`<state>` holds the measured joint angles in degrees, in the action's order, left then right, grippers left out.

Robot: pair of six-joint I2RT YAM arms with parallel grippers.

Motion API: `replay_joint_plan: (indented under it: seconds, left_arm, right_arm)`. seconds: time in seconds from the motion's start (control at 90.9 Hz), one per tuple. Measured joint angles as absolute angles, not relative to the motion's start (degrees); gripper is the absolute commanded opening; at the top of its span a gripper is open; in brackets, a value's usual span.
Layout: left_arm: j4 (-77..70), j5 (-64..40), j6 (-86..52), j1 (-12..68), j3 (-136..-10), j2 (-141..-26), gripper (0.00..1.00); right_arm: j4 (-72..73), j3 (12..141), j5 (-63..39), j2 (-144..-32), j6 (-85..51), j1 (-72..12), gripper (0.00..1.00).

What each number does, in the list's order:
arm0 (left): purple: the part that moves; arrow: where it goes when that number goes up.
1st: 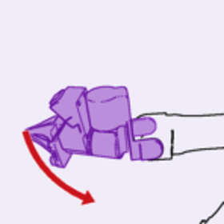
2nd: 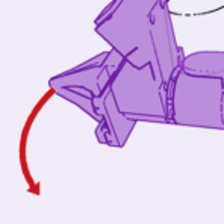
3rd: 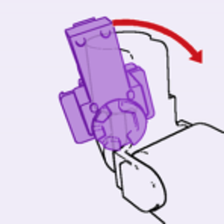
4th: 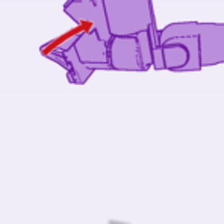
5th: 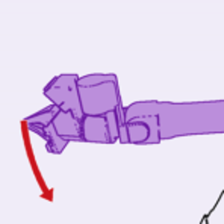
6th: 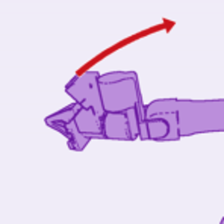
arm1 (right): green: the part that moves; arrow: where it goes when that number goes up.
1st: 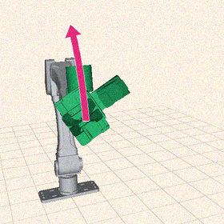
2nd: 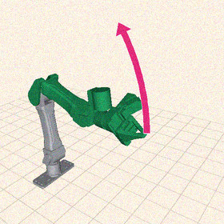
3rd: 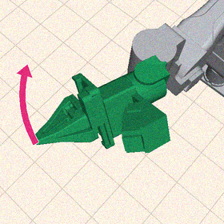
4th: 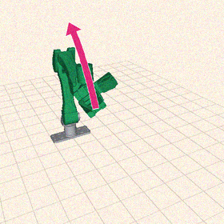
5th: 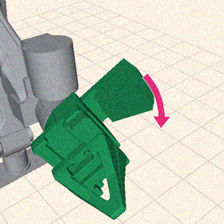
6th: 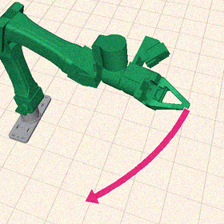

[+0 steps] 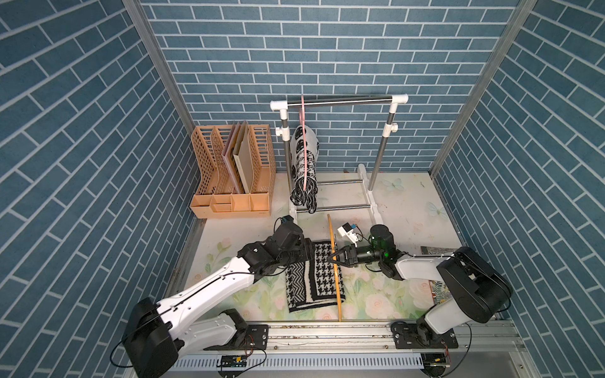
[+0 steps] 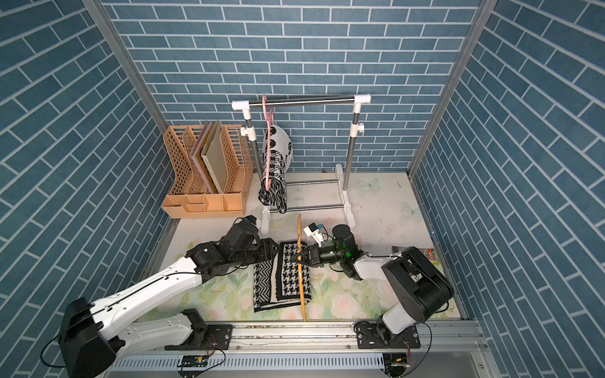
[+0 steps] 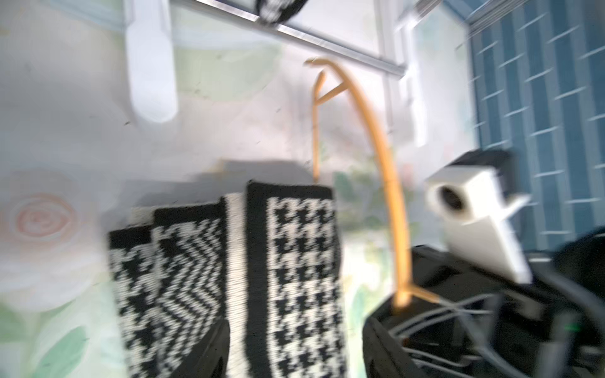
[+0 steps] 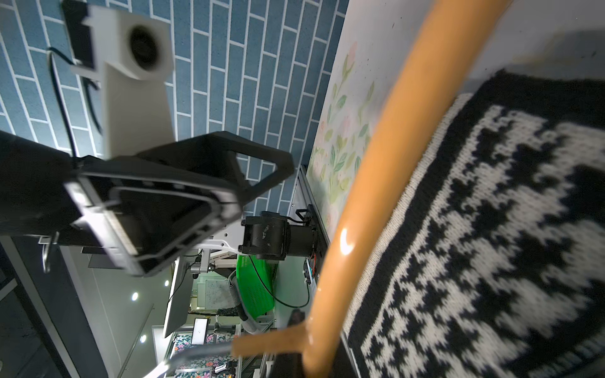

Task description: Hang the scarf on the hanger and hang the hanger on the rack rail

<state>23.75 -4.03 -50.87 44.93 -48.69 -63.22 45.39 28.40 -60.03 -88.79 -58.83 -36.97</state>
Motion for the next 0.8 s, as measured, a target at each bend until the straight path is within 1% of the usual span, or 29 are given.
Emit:
replay_joint_plan:
  seconds: [0.077, 0.165, 0.275, 0.473, 0.583, 0.803]
  left_arm:
    - [20.1, -6.4, -51.6, 44.9, -48.9, -62.8, 0.72]
    - [17.7, -8.3, -51.9, 44.9, -49.6, -64.9, 0.72]
    - [16.1, -9.6, -51.7, 44.9, -51.2, -68.7, 0.72]
    - [15.6, -11.0, -50.7, 44.9, -52.4, -70.7, 0.73]
    - [15.5, -11.5, -50.4, 44.9, -52.1, -70.6, 0.73]
    - [16.0, -11.9, -50.1, 44.9, -50.7, -70.1, 0.73]
  right_arm:
    - [42.8, 27.3, -60.2, -88.6, -56.3, -37.0, 0.33]
    - [38.9, 26.5, -60.1, -88.1, -53.8, -37.0, 0.42]
    - [33.5, 26.6, -58.6, -86.0, -50.4, -37.0, 0.47]
    - [21.1, 27.5, -53.0, -79.4, -44.3, -37.0, 0.52]
    - [15.6, 28.3, -48.5, -74.6, -42.0, -37.0, 0.53]
    - [12.0, 27.0, -39.5, -68.4, -41.2, -37.0, 0.51]
